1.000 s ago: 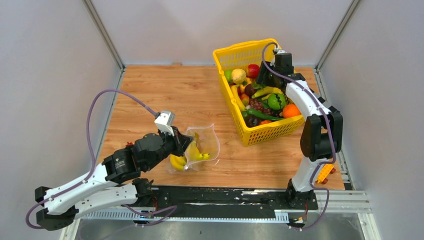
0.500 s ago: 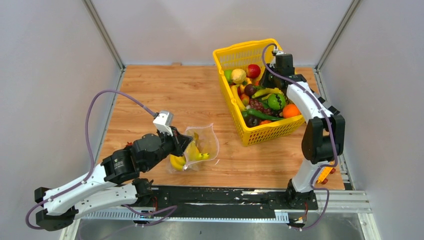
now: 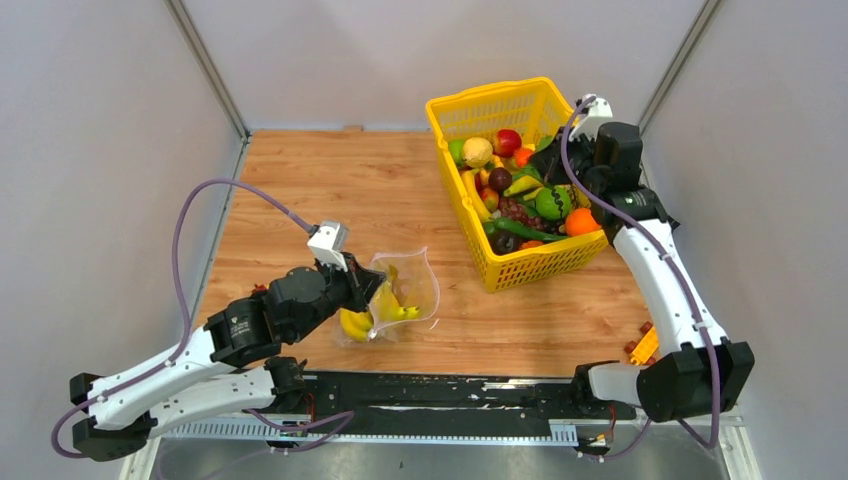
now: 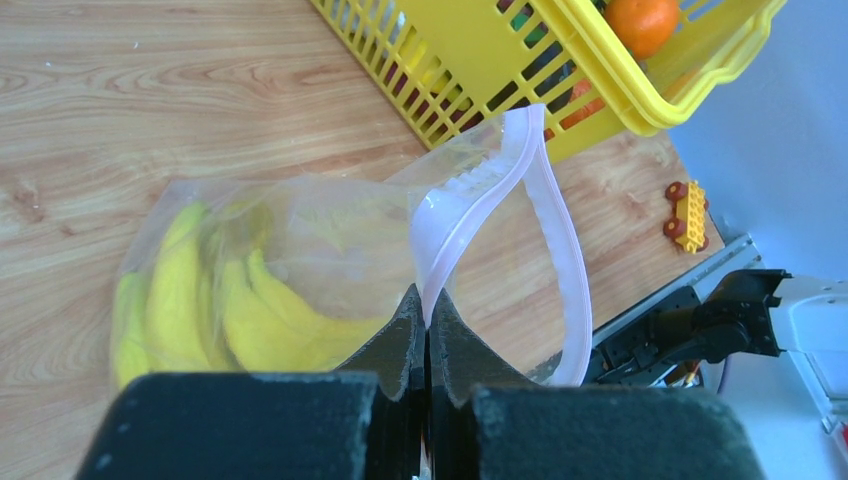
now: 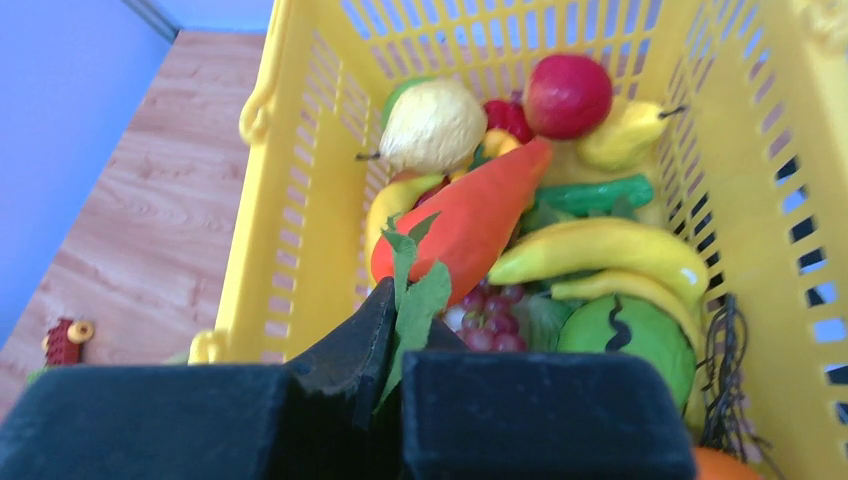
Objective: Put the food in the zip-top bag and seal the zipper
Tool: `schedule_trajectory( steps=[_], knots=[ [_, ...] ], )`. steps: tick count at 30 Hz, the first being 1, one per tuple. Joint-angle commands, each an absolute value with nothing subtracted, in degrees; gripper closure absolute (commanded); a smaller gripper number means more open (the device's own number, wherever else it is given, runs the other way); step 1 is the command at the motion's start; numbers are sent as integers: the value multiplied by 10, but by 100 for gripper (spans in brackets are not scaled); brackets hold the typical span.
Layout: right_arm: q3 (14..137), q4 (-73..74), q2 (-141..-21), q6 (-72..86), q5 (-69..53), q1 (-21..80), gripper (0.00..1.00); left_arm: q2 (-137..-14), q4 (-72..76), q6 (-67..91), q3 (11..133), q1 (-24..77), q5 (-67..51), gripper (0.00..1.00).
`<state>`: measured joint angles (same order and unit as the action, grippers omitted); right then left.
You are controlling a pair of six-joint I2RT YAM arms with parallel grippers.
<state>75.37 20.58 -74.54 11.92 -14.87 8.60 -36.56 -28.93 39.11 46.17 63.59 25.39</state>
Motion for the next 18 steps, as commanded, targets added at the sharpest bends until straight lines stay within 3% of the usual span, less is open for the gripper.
schedule_trajectory(
  steps=[1,18],
  knots=[
    [703,186,-703,120,-206,86,100,-374,-269,390,462,636,249,100],
    [679,162,-540,191,-377,87,100,-397,-261,381,474,635,244,100]
  ],
)
